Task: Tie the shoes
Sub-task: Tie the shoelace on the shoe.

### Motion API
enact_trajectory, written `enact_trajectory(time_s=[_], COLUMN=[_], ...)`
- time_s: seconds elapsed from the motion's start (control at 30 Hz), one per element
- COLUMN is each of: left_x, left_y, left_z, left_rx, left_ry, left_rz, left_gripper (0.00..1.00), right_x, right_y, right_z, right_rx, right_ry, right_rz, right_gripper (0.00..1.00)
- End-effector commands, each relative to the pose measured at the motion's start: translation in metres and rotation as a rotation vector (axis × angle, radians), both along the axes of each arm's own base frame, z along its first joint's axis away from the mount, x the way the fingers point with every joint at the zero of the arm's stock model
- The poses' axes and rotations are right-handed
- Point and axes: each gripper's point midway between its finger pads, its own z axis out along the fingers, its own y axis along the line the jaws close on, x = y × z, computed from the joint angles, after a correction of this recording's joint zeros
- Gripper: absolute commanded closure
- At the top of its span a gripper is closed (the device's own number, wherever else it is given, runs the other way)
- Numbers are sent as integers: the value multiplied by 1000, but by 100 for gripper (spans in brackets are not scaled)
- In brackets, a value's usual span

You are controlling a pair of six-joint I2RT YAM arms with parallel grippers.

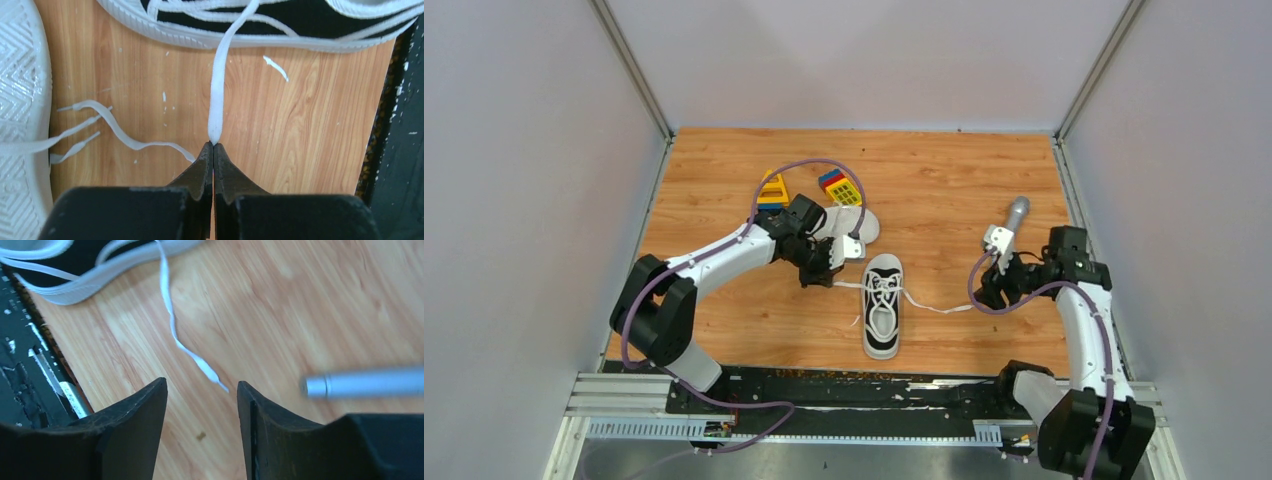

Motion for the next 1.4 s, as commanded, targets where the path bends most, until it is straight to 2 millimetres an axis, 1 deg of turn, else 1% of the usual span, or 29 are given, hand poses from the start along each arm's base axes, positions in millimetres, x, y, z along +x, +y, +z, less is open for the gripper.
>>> enact_trajectory(time_s=[0.0, 0.07, 0.1, 0.2, 0.27, 0.37, 0.47, 0.6, 0.67, 0.73, 0.8, 0.83, 0.87, 0.9, 0.93, 0.97, 1.0, 1.03, 1.1, 1.13, 1.17, 1.23, 1.3, 1.37], left_x=[5, 7, 8, 10, 9, 1, -6, -10, -9, -3, 1, 2, 3, 3, 4, 6, 6, 9, 11, 11, 10, 10, 12, 10], left_y=[-25, -29, -31, -32, -32, -33, -32, -31, -33, -36, -38, -39, -39, -39, -38, -36, -34, -30, -22, -16, -12, -2, 8, 18], left_z=[17, 21, 22, 23, 24, 27, 28, 27, 27, 27, 29, 29, 29, 28, 27, 25, 22, 20, 17, 15, 16, 15, 14, 11], left_rx=[-99, -113, -119, -120, -119, -133, -137, -141, -146, -152, -155, -154, -155, -153, -146, -133, -119, -100, -76, -64, -59, -42, -11, 24], left_ry=[78, 83, 85, 78, 81, 119, 155, 179, 182, 176, 171, 171, 171, 169, 167, 155, 151, 124, 91, 69, 57, 19, -45, -74], left_rz=[23, 28, 26, 18, 18, 15, 23, 38, 44, 56, 65, 68, 70, 70, 71, 74, 77, 77, 69, 60, 56, 40, 13, 2], left_gripper=[100, 100, 100, 100, 100, 100, 100, 100, 100, 100, 100, 100, 100, 100, 100, 100, 100, 100, 100, 100, 100, 100, 100, 100], right_x=[15, 20, 22, 30, 36, 49, 57, 55, 53, 49, 48, 50, 50, 52, 54, 56, 57, 57, 54, 51, 47, 37, 26, 17], right_y=[54, 72, 84, 110, 124, 140, 151, 160, 162, 166, 172, 176, 178, 179, 179, 177, 174, 169, 159, 154, 151, 146, 142, 137], right_z=[32, 27, 26, 12, 3, -6, -22, -44, -52, -60, -64, -65, -68, -70, -71, -70, -68, -65, -52, -44, -33, -21, -15, -14], right_rx=[53, 61, 76, 77, 73, 96, 87, 60, 57, 46, 49, 49, 38, 21, 10, -2, -18, -39, -58, -59, -61, -58, -56, -61], right_ry=[-177, -182, -183, -152, -127, -85, -83, -46, -26, -8, 2, -5, -5, -4, -2, 5, 7, 3, -26, -40, -66, -70, -56, -30], right_rz=[328, 410, 456, 550, 596, 606, 631, 664, 670, 679, 675, 673, 672, 666, 655, 634, 611, 588, 554, 543, 535, 524, 513, 494], right_gripper=[45, 45, 45, 47, 50, 56, 60, 63, 64, 66, 67, 69, 74, 83, 91, 98, 100, 100, 100, 100, 100, 100, 100, 100])
